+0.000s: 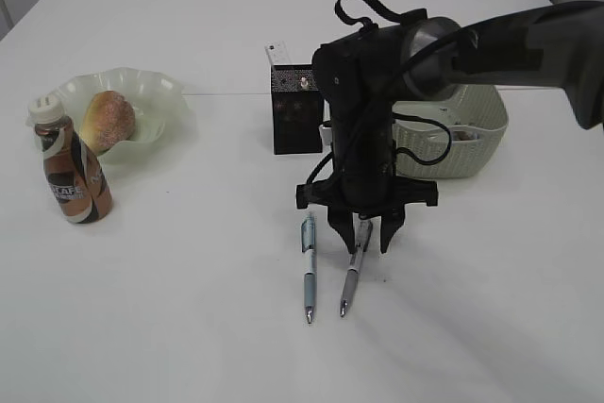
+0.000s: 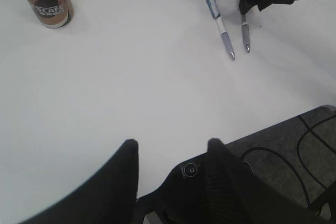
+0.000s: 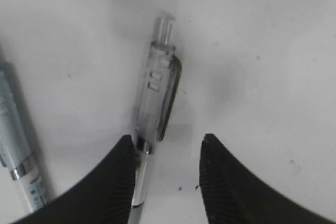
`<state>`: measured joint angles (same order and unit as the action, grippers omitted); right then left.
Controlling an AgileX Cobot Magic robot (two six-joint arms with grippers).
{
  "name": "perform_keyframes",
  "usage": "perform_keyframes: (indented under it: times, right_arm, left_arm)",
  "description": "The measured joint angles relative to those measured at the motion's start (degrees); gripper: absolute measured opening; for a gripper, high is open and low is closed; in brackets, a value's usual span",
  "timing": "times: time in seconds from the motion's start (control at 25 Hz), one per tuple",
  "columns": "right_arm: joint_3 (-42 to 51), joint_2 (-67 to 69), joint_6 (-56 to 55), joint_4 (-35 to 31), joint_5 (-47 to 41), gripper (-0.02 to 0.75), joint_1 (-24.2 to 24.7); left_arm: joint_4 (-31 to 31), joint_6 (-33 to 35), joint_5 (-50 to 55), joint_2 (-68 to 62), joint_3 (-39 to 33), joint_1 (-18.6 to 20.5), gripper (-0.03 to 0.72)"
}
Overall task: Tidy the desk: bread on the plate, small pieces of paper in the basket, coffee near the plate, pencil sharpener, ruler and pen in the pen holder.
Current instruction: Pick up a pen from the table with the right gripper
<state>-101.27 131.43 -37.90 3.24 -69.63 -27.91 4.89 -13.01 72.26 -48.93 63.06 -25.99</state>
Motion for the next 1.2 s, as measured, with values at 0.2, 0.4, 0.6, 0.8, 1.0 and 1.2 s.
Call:
perform_keyframes:
  times: [0.2, 0.4, 0.6, 0.8, 1.0, 1.2]
  right_arm:
    - [0.0, 0.0, 0.0, 1.4, 0.0, 0.300, 0.0]
    - [0.0, 0.0, 0.0, 0.5, 0.0, 0.300, 0.0]
    - [0.0, 0.0, 0.0, -3.2, 0.0, 0.300, 0.0]
    - [0.0, 0.0, 0.0, -4.4, 0.0, 0.300, 0.0]
    - [0.0, 0.0, 0.0, -4.0, 0.0, 0.300, 0.0]
    - [0.0, 0.0, 0.0, -4.0, 0.0, 0.300, 0.0]
  left_arm:
    - [0.0, 0.0, 0.0, 0.0, 0.0, 0.0, 0.317]
    - [0.0, 0.0, 0.0, 0.0, 0.0, 0.0, 0.317]
    - [0.0, 0.0, 0.0, 0.0, 0.0, 0.0, 0.317]
    - [0.0, 0.0, 0.0, 0.0, 0.0, 0.0, 0.317]
    - [0.0, 0.0, 0.0, 0.0, 0.0, 0.0, 0.317]
    - [-0.1, 0.0, 0.0, 0.0, 0.0, 0.0, 0.317]
